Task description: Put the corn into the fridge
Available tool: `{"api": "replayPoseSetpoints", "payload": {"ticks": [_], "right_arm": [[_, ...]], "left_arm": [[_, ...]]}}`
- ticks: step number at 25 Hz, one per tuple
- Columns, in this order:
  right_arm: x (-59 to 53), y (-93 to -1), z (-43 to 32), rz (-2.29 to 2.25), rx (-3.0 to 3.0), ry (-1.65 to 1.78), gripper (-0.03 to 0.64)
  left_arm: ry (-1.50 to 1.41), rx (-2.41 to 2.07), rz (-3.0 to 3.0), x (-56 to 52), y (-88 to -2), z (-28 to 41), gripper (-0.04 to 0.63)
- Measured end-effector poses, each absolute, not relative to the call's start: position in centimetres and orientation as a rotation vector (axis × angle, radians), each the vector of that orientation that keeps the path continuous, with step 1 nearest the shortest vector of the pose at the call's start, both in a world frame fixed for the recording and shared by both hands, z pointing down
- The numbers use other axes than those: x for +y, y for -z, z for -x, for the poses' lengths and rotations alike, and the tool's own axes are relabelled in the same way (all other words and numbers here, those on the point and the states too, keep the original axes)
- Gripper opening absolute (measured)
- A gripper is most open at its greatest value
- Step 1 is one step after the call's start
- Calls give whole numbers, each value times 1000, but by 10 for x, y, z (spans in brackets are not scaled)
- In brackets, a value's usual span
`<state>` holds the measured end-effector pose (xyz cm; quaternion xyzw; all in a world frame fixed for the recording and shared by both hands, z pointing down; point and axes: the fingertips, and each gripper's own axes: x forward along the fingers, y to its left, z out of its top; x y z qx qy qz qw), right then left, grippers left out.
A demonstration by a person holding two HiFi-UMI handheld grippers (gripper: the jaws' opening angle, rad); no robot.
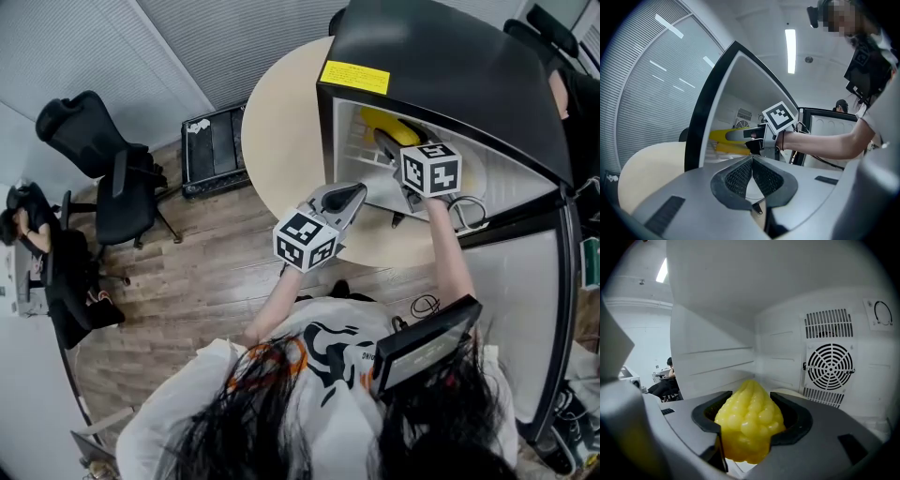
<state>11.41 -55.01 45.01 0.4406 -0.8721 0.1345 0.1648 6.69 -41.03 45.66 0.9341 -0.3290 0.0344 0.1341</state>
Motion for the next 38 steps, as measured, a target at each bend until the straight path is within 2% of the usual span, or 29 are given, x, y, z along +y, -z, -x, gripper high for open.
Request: {"api": "replayPoseSetpoints", "payload": {"ticks": [26,38], "right_arm": [[-534,-430,-129,-1435,-2383,-153,276],[-487,-405,-141,-1642,-2515,-353,276]], "left_arm": [[-117,-939,-2706,-403,-460,-53,11],[-110,-893,-2717,-393,-459,-47,11]]}}
